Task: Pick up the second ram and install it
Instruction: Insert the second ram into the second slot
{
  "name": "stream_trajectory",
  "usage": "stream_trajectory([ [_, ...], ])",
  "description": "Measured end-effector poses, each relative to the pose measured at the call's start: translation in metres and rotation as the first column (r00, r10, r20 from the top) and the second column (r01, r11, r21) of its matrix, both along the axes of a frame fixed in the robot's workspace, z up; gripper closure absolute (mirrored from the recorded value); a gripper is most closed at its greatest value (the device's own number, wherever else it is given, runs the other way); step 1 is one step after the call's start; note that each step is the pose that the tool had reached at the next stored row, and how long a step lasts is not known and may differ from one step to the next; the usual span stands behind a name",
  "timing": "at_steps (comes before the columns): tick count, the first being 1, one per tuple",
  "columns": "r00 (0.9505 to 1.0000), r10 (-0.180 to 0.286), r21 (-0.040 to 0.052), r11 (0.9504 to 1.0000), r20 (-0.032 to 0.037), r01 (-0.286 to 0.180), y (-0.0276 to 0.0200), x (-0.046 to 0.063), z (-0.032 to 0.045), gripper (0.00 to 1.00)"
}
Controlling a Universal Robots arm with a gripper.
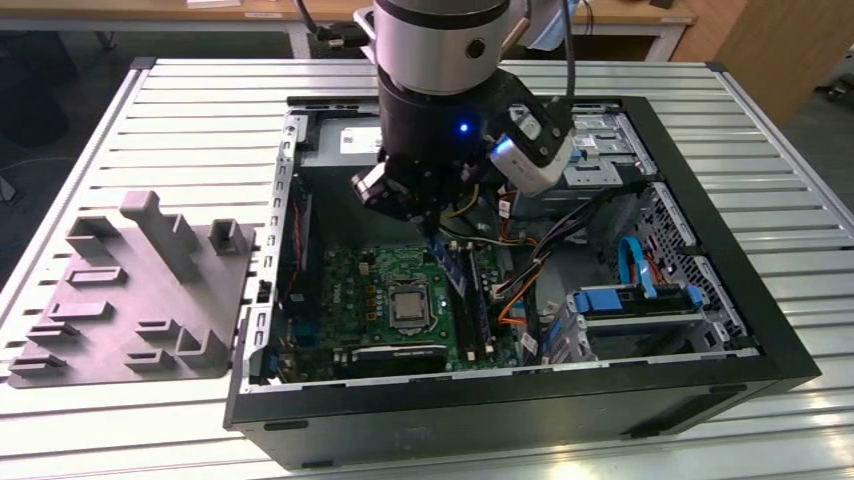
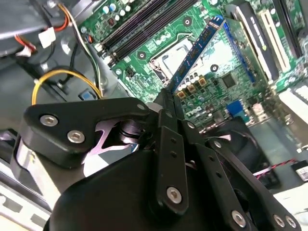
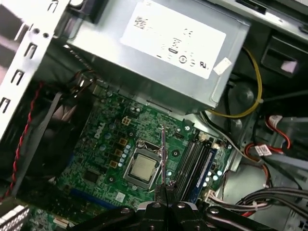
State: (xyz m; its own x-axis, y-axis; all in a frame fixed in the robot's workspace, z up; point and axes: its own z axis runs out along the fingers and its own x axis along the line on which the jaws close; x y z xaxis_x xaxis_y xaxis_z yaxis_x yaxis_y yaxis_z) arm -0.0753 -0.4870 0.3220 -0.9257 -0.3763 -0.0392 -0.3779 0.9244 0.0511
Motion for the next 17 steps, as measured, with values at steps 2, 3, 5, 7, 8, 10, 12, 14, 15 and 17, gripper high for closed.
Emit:
stream_trajectory([
  [2, 0.9994, -0.036, 0.0000, 0.9994, 0.0000, 0.036, 0.0000, 0.0000, -0.0004, 0.89],
  [3, 0.9986, -0.054, 0.0001, 0.9986, 0.0000, 0.054, 0.0000, 0.0000, -0.0006, 0.89],
  [5, 0.9959, -0.091, 0.0000, 0.9959, 0.0000, 0.091, 0.0000, 0.0000, -0.0010, 0.89],
  [7, 0.9920, -0.127, -0.0001, 0.9920, 0.0000, 0.127, 0.0000, 0.0000, -0.0013, 0.89],
  [8, 0.9895, -0.144, 0.0000, 0.9895, 0.0000, 0.144, 0.0000, 0.0000, -0.0016, 0.89],
  [10, 0.9837, -0.180, 0.0000, 0.9837, 0.0000, 0.180, 0.0000, 0.0000, -0.0020, 0.89],
  [12, 0.9762, -0.217, 0.0000, 0.9762, 0.0000, 0.217, 0.0000, 0.0000, -0.0025, 0.89],
  [14, 0.9677, -0.252, 0.0000, 0.9677, 0.0000, 0.252, 0.0000, 0.0000, -0.0029, 0.89],
  [15, 0.9631, -0.269, 0.0000, 0.9631, 0.0000, 0.269, 0.0000, 0.0000, -0.0032, 0.89],
  [17, 0.9536, -0.301, 0.0000, 0.9536, 0.0000, 0.301, 0.0000, 0.0000, -0.0035, 0.89],
])
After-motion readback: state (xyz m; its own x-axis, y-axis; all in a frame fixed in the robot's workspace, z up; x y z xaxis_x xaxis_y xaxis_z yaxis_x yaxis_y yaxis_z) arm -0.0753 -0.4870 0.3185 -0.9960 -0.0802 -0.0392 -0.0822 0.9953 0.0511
